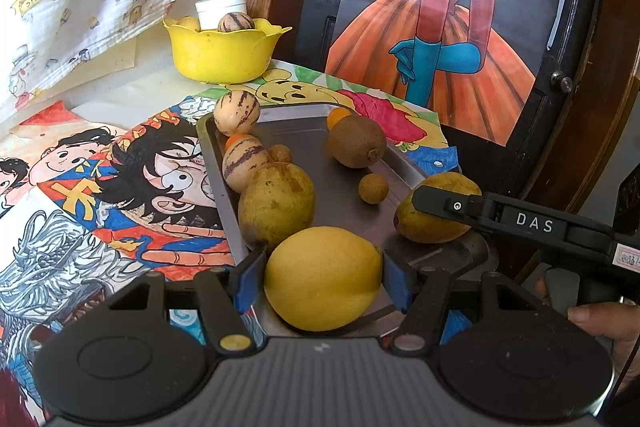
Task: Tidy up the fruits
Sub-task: 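Lower the lemon onto the tray with the left tool while the right tool lowers the pear beside it, then open both tools to release the lemon and pear onto the tray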
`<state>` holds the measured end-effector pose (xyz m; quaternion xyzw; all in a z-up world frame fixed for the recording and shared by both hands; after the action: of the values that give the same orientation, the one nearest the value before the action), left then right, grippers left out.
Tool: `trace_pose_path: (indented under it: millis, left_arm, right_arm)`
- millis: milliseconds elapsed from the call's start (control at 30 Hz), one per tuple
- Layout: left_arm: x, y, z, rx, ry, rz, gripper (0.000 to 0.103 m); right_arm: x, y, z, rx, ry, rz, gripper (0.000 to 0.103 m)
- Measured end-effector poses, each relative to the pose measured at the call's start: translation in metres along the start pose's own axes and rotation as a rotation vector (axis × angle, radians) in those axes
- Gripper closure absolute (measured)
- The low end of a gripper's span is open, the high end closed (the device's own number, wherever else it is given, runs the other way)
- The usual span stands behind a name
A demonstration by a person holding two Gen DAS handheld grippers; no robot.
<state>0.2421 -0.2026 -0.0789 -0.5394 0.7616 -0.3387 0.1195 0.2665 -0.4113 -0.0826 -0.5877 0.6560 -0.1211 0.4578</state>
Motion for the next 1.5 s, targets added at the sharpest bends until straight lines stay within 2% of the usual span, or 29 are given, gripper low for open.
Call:
trace_pose_path:
  millis: [633,1100,1500]
  left_arm:
    - [0.001,0.005,-0.003,-0.003,0.002,-0.013,0.035]
    - [0.003,0.009,-0.014,0.005,-0.008,-0.009,0.028]
    - [0.001,0.009,-0.031,0.038,-0.01,-0.016,0.021]
  right_arm:
    - [0.001,0.004,-0.007,0.002,-0.01,0.021,0.044]
    - [-0.002,0.006,-0.012,-0.005,-0.038,0.053,0.042]
    - [-0.006,0.006,-0.025,0.018,-0.029,0.059,0.035]
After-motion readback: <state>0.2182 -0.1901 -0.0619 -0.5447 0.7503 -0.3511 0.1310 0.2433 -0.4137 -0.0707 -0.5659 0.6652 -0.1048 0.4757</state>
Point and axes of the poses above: each gripper's, at about its wrist camera, not at the fingertips, and z roughly the way its jaws point, x to its right, y to its underside, the point moved 10 cm from there along z, roughly the way its jaws point, and after that the axes turned 12 degrees about -x, right-handed, at the moved point
